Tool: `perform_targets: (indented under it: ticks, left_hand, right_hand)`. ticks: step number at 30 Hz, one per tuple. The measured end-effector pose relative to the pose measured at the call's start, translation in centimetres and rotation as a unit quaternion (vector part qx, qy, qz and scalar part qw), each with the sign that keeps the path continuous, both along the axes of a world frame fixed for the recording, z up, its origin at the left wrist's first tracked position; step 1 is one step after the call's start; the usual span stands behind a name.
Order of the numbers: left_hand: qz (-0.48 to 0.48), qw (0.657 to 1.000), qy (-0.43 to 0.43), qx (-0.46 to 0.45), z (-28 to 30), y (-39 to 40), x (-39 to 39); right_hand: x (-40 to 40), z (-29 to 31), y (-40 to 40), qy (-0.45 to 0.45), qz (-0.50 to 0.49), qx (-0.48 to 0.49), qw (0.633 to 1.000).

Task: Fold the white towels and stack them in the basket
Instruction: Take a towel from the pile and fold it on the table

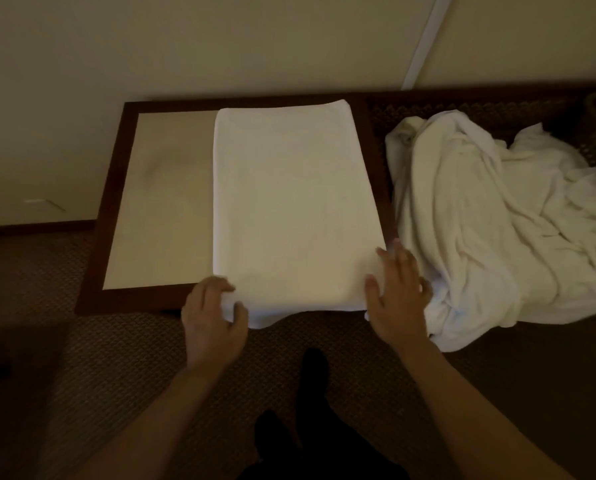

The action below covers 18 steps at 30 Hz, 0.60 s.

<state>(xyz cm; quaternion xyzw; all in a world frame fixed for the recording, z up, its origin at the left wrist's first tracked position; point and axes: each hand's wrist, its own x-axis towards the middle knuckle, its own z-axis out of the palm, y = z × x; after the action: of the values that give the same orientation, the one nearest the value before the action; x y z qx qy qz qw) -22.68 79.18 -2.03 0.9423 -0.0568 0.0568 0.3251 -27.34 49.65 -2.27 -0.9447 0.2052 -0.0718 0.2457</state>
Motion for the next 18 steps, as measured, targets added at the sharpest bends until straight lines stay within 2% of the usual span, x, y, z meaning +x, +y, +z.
perform_targets:
  ticks: [2,3,6,8,10,13,15,16,18]
  left_hand:
    - [-0.062,0.992,0.054,0.094,-0.1,-1.8,2.5]
    - [-0.083,0.981,0.089,0.148,-0.4,-2.5,3.6]
    - [-0.102,0.953,0.118,0.261,-2.3,-2.2,5.5]
    - [-0.068,0.952,0.127,0.271,-3.0,-1.2,5.4]
    - [-0.016,0.952,0.157,0.261,-3.0,-0.8,5.0]
    - [0.06,0.948,0.206,0.233,-2.6,-1.3,4.9]
    - [0.102,0.948,0.206,0.221,-2.1,-2.3,5.7]
    - [0.091,0.951,0.185,0.231,-1.8,-2.8,6.2]
    - [0.005,0.956,0.147,0.252,-1.7,-4.1,7.3]
  right_hand:
    - [1.7,-0.6,0.3,0.115,0.089,-0.069,0.987]
    - [2.0,-1.2,0.4,0.145,0.118,-0.097,0.978]
    - [2.3,-2.4,-0.4,0.172,0.091,-0.128,0.973]
    - [2.0,-2.6,-1.0,0.17,0.032,-0.125,0.977]
    - [2.0,-2.4,-0.9,0.177,0.013,-0.129,0.976]
    - [2.6,-2.1,-0.4,0.161,0.009,-0.136,0.978]
    - [3.9,-1.8,-0.5,0.143,0.052,-0.136,0.979]
    - [4.7,-1.7,-0.5,0.137,0.089,-0.14,0.977]
    - [6.6,-1.9,-0.2,0.134,0.154,-0.14,0.969]
